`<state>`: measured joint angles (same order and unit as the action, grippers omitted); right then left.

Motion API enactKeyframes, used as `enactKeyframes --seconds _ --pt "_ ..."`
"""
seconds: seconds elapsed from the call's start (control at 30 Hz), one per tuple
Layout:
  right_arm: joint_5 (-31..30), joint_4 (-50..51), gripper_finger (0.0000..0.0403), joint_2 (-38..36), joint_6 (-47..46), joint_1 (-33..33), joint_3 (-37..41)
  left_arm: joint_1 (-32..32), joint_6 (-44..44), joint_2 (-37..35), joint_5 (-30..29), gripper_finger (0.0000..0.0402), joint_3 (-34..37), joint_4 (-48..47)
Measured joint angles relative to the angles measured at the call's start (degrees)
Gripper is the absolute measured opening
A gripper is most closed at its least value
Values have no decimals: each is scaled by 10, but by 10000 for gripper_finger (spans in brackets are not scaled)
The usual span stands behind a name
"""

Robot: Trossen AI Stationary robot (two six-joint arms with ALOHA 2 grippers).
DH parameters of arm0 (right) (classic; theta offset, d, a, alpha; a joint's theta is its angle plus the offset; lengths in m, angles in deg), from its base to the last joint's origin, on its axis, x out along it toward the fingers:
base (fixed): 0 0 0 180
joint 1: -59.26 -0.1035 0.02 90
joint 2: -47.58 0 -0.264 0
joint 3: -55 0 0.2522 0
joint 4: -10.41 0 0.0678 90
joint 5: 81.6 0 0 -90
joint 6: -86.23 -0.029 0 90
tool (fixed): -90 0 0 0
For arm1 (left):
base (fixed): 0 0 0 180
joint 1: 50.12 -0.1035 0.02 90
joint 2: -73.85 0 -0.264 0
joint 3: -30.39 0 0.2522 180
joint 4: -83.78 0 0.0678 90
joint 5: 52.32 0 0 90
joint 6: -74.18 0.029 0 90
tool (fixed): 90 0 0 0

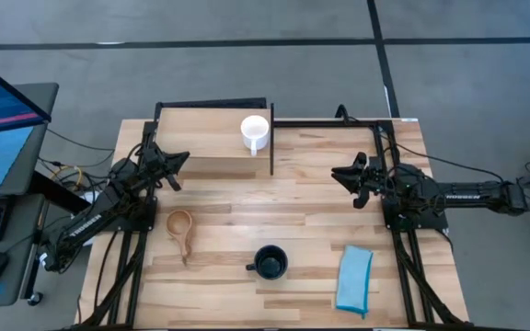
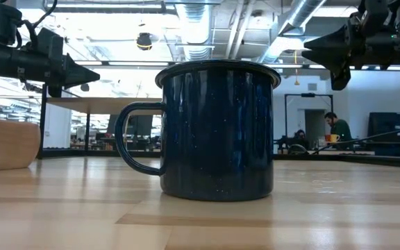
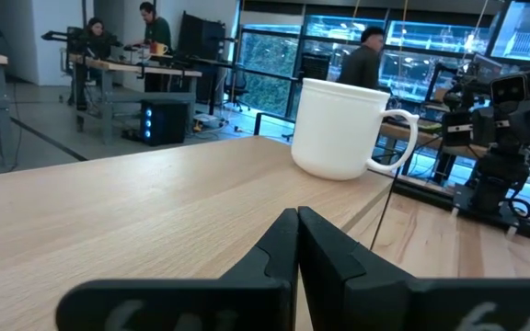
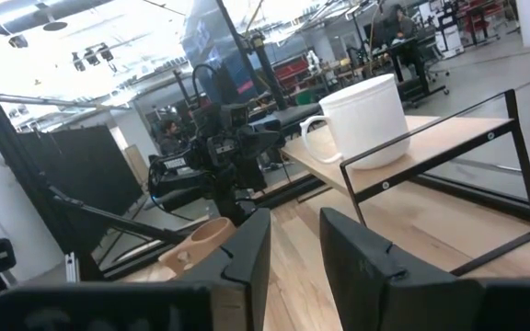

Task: Stack small to large cups/mugs on shelf
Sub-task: Put the dark blue mug on the shelf

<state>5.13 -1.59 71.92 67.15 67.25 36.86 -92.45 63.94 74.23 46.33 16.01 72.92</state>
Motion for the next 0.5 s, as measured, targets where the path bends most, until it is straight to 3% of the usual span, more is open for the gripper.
enactKeyframes --seconds 0.5 --pt "0 0 118 0 1 0 0 0 21 0 -27 0 0 -2"
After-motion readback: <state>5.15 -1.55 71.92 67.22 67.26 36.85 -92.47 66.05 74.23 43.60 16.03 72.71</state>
